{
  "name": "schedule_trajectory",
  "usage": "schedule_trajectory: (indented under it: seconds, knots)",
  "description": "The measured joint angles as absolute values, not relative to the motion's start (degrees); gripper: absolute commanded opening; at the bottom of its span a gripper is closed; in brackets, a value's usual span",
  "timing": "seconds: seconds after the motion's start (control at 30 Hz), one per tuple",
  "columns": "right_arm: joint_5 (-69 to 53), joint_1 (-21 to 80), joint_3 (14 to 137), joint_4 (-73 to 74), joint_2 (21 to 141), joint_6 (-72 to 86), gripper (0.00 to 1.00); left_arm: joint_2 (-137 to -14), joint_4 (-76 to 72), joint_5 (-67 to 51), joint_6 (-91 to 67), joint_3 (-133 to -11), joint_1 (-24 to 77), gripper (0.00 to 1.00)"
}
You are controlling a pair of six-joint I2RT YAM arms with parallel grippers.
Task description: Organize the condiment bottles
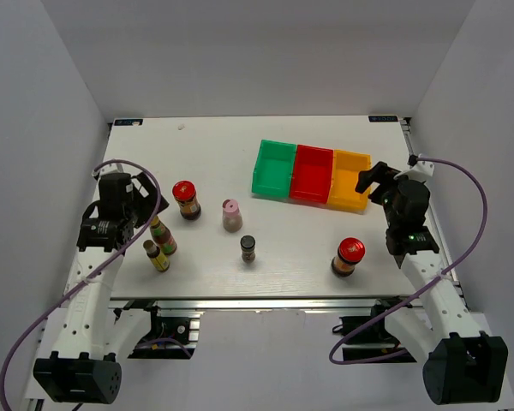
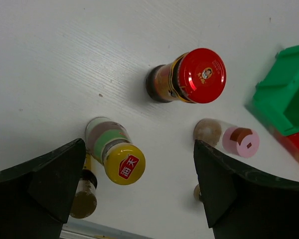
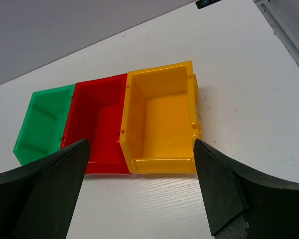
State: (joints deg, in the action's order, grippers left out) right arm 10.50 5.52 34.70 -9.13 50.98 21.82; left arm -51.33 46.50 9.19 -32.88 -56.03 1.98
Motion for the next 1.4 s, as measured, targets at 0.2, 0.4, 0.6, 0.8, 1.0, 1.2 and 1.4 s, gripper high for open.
schedule_trajectory:
  seconds: [0.2,0.4,0.6,0.8,1.0,1.2,1.4]
  knots:
    - [8.67,5.52,34.39,-9.15,50.98,20.47,0.89,-52.23,48.18,5.98,-30.22,-55.53,1.98,0.96]
    - [7.27,5.52,34.06,-9.08,51.33,19.16,0.89,-52.69,50.52,5.65,-28.49,-54.87,1.96,0.76]
    - [7.18,5.52,34.06,-8.67,52.53,18.59,0.89,-53.8,51.2,4.73,-26.72,-54.72,1.98,0.7]
    - [7.44,5.52,34.02,-8.43,52.66,18.52,0.89,-54.11,52.75,4.69,-24.91,-54.72,1.98,0.67]
    - [8.27,5.52,33.95,-7.75,52.66,18.41,0.89,-55.83,52.99,3.57,-23.83,-54.72,2.31,0.61]
    - [9.06,5.52,33.95,-7.46,52.66,18.39,0.89,-56.07,53.49,3.6,-22.48,-55.46,2.42,0.38]
    - [9.58,5.52,33.93,-7.46,52.77,18.39,0.89,-56.86,53.32,2.39,-21.87,-56.01,2.81,0.29]
